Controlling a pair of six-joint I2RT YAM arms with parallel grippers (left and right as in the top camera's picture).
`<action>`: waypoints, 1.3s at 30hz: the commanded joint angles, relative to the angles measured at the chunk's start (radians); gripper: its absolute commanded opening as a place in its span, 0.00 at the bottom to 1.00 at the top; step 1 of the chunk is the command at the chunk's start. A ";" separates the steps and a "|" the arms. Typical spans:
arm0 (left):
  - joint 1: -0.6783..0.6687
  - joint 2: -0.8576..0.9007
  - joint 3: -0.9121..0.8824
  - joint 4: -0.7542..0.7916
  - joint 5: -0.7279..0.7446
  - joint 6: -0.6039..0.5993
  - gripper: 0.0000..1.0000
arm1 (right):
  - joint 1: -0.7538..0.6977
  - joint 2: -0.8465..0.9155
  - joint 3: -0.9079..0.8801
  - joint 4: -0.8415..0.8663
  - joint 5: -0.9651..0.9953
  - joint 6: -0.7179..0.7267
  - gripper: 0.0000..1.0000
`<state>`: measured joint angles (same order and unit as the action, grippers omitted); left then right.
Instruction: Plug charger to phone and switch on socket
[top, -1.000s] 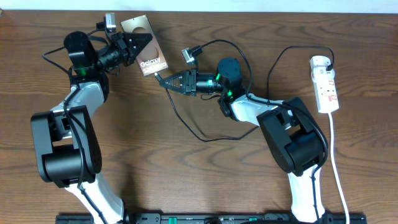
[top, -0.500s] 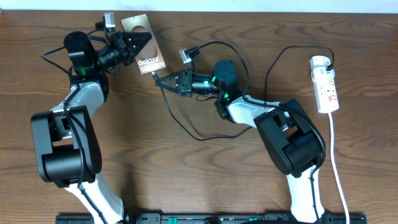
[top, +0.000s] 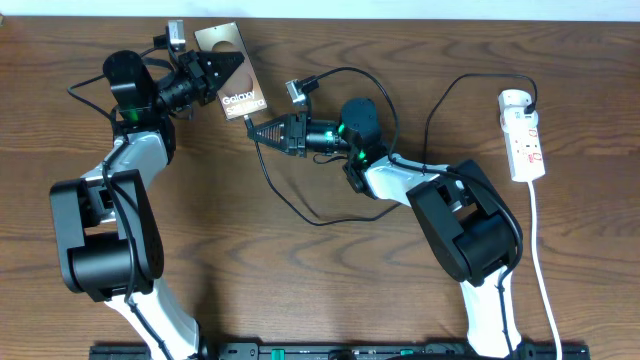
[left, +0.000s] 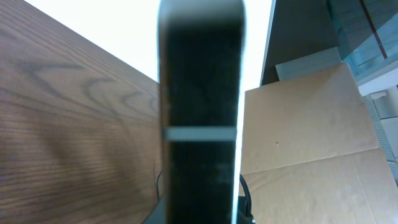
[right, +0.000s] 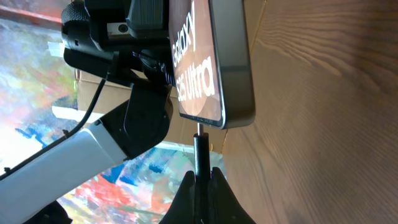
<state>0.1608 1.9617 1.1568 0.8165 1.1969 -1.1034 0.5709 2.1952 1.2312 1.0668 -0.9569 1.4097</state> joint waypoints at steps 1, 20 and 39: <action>-0.048 -0.002 -0.022 0.001 0.142 -0.016 0.07 | -0.009 0.003 0.024 0.015 0.230 0.008 0.01; -0.048 -0.002 -0.024 0.001 0.149 -0.011 0.07 | -0.009 0.003 0.024 0.014 0.285 0.026 0.01; -0.009 -0.002 -0.024 0.001 0.152 -0.005 0.07 | -0.007 0.003 0.024 -0.031 0.205 0.026 0.01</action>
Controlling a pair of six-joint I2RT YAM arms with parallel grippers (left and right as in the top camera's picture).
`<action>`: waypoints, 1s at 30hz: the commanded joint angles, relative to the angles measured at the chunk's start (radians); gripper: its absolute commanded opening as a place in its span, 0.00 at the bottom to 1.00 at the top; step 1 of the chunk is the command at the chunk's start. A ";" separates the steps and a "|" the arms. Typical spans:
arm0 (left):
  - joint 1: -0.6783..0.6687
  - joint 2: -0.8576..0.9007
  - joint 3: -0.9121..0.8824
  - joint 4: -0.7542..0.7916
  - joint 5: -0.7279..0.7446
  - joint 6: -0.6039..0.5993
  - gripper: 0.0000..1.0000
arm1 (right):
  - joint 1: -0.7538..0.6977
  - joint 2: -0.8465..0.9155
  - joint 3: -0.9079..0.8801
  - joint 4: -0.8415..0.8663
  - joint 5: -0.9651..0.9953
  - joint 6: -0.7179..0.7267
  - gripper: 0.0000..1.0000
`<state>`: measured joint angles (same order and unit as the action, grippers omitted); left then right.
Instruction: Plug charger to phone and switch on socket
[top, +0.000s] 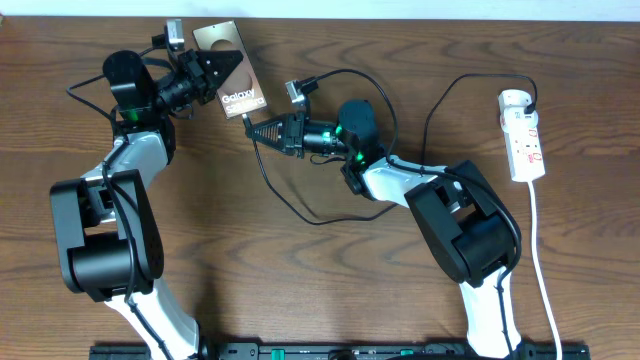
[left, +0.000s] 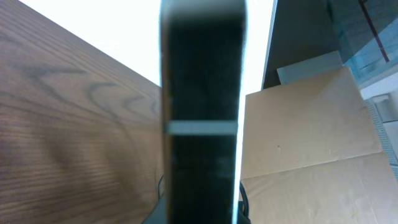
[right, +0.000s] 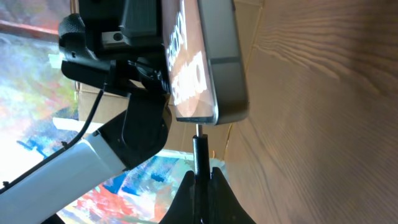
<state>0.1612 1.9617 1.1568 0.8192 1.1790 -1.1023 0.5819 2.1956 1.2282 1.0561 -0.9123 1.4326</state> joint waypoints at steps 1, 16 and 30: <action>0.000 -0.002 -0.024 -0.002 0.170 -0.006 0.07 | -0.018 0.002 0.027 -0.041 0.146 0.002 0.01; 0.146 -0.002 -0.024 -0.002 0.200 -0.019 0.07 | -0.020 0.002 0.027 -0.406 0.038 -0.243 0.01; 0.158 -0.002 -0.024 -0.001 0.250 -0.029 0.07 | -0.098 -0.038 0.032 -1.143 0.299 -0.626 0.02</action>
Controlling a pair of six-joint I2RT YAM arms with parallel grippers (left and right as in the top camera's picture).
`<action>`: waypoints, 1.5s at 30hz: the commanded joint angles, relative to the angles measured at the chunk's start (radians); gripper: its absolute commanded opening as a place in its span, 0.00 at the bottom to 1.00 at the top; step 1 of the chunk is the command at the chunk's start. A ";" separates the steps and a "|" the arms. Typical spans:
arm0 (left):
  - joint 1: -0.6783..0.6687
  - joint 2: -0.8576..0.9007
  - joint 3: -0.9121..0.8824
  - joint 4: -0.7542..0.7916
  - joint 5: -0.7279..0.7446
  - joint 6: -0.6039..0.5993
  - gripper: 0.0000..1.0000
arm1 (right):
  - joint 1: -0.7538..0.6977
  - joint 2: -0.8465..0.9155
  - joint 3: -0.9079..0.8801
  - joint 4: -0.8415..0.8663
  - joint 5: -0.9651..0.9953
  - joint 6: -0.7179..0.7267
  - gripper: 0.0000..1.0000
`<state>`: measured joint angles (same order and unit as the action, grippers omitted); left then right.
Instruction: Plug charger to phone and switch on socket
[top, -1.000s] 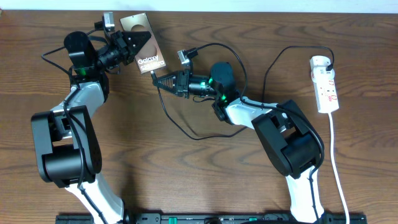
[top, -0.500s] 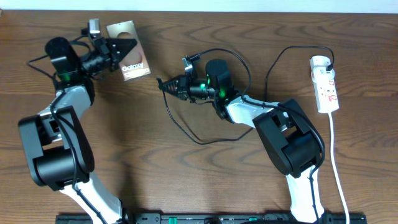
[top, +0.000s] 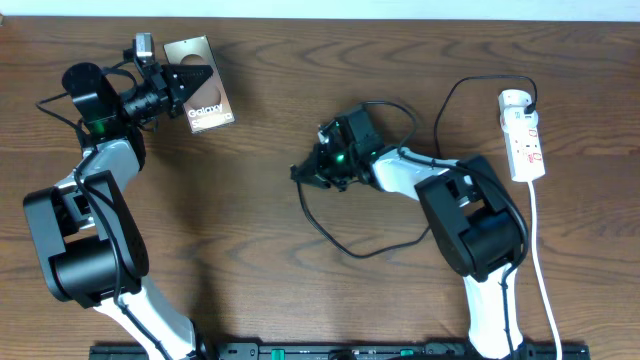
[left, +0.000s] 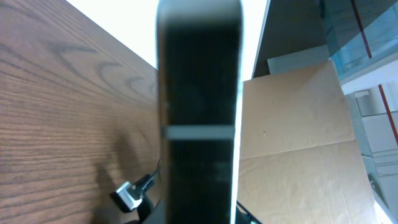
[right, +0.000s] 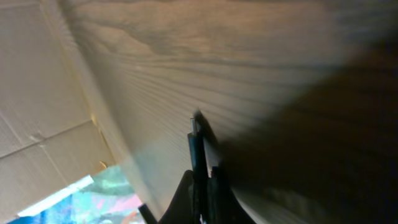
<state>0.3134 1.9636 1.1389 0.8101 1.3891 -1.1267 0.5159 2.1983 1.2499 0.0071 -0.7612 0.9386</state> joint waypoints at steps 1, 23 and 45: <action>0.005 -0.004 -0.006 0.008 0.040 -0.005 0.07 | -0.039 -0.055 0.013 -0.132 0.174 -0.150 0.02; -0.007 -0.004 -0.006 0.008 0.040 -0.004 0.08 | -0.096 -0.276 0.154 -0.888 0.827 -0.379 0.01; -0.014 -0.004 -0.006 0.008 0.040 0.006 0.07 | -0.063 -0.249 -0.008 -0.761 0.830 -0.348 0.01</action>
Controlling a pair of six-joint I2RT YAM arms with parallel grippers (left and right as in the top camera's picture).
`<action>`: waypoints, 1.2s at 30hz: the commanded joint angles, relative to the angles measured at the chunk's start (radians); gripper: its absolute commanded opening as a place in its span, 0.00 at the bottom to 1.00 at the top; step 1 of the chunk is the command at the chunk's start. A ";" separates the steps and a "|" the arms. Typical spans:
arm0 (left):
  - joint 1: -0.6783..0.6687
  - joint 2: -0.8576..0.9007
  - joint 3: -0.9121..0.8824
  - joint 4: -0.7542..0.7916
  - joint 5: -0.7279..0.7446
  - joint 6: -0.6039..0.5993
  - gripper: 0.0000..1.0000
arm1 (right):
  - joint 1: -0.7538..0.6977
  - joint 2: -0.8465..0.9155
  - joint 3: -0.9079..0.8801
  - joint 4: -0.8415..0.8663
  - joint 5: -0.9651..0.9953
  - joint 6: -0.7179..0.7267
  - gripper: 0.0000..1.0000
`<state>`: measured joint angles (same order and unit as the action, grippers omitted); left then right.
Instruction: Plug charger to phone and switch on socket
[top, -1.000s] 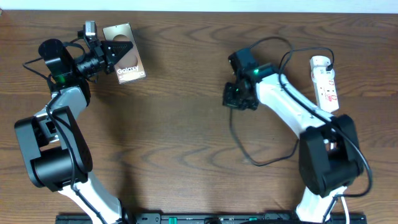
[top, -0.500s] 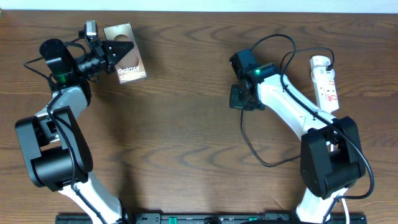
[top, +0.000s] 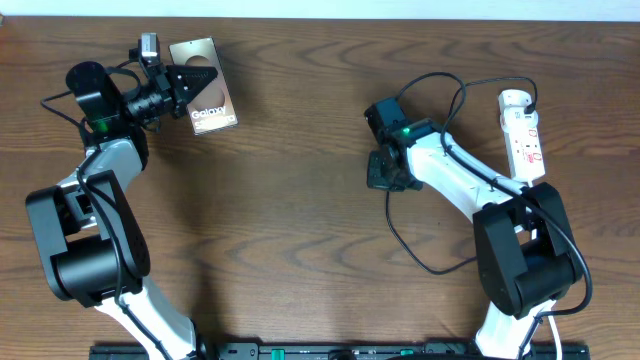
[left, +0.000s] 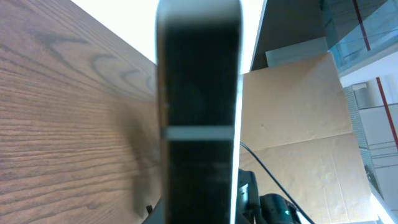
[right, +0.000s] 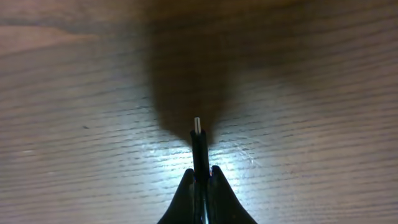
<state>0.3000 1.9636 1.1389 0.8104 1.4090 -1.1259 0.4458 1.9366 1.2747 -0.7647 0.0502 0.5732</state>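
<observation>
My left gripper is shut on a phone at the table's back left; the bronze phone reads "Galaxy". In the left wrist view the phone is a dark slab that fills the middle and hides the fingers. Right of centre, my right gripper points down at the wood, shut on the black charger plug. Its metal tip pokes out just above the table. The black cable loops from there to the white power strip at the right edge. Phone and plug are far apart.
More slack cable curves toward the front, beside the right arm's base. The power strip's white lead runs down the right edge. Cardboard boxes stand beyond the table's far edge in the left wrist view.
My right gripper, still shut on the plug, has moved right from the table's centre and now points straight down at the wood. The cable's loops shifted with it. The left arm and phone have barely moved.
At first both arms met at the back centre, the plug's tip just below the phone's bottom edge. They were still there a moment later. Then the left arm held the phone at the far left and the right gripper was at the centre, now farther right.
</observation>
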 joint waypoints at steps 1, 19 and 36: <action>0.000 -0.004 -0.006 0.007 0.020 0.006 0.07 | 0.007 0.013 -0.040 0.018 0.018 0.018 0.01; 0.000 -0.004 -0.006 0.007 0.021 0.006 0.07 | 0.007 0.013 -0.045 0.063 0.019 0.031 0.36; 0.000 -0.004 -0.006 0.007 0.023 0.006 0.07 | 0.020 0.013 -0.047 0.058 -0.016 0.071 0.25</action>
<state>0.3000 1.9640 1.1389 0.8104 1.4090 -1.1259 0.4461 1.9377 1.2331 -0.7013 0.0406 0.6209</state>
